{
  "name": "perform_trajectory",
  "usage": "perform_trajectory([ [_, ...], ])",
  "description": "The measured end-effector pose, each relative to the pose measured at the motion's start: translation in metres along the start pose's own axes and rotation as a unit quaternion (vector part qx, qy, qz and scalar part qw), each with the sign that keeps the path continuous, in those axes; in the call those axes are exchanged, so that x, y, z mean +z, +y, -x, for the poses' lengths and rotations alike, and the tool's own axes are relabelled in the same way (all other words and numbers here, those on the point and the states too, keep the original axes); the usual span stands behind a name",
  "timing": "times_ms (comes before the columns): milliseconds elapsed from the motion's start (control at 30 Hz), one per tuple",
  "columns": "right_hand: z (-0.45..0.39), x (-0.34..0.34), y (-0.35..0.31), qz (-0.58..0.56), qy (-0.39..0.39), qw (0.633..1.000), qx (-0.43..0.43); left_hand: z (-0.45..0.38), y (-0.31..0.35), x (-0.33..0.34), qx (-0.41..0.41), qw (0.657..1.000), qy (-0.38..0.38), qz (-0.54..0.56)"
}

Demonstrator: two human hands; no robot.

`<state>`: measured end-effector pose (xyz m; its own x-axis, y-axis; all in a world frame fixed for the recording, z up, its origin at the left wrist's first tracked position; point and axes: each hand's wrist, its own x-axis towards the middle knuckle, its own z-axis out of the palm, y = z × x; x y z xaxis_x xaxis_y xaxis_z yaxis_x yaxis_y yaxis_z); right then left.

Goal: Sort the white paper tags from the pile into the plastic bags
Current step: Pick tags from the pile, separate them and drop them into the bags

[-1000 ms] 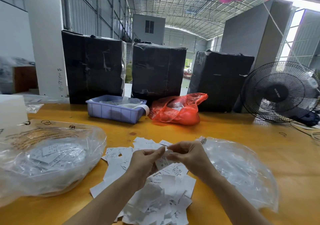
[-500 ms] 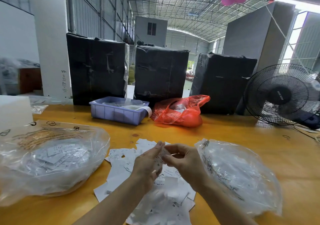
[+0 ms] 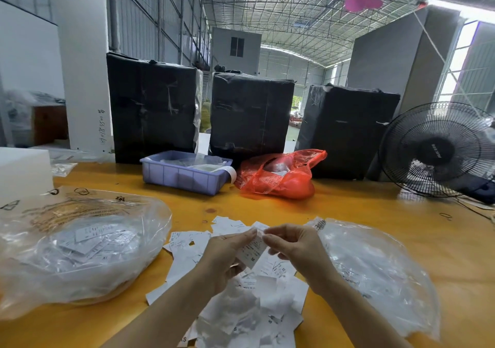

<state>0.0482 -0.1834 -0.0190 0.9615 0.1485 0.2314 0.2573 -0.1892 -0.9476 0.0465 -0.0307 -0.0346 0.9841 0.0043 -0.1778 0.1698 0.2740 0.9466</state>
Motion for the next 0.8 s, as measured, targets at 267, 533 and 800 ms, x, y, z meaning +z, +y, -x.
perform_trajectory([
  [267,-0.004,-0.004,0.001,-0.124,0.027,0.988,0.088,-0.001,-0.002,-0.004,-0.026,0.996,-0.07,-0.056],
  [533,-0.005,-0.004,0.001,-0.118,0.06,0.988,0.082,-0.003,0.003,-0.011,-0.026,0.991,-0.109,-0.076],
  [800,-0.006,-0.006,0.001,-0.128,0.09,0.985,0.069,0.001,0.007,-0.009,0.005,0.996,-0.068,-0.056],
])
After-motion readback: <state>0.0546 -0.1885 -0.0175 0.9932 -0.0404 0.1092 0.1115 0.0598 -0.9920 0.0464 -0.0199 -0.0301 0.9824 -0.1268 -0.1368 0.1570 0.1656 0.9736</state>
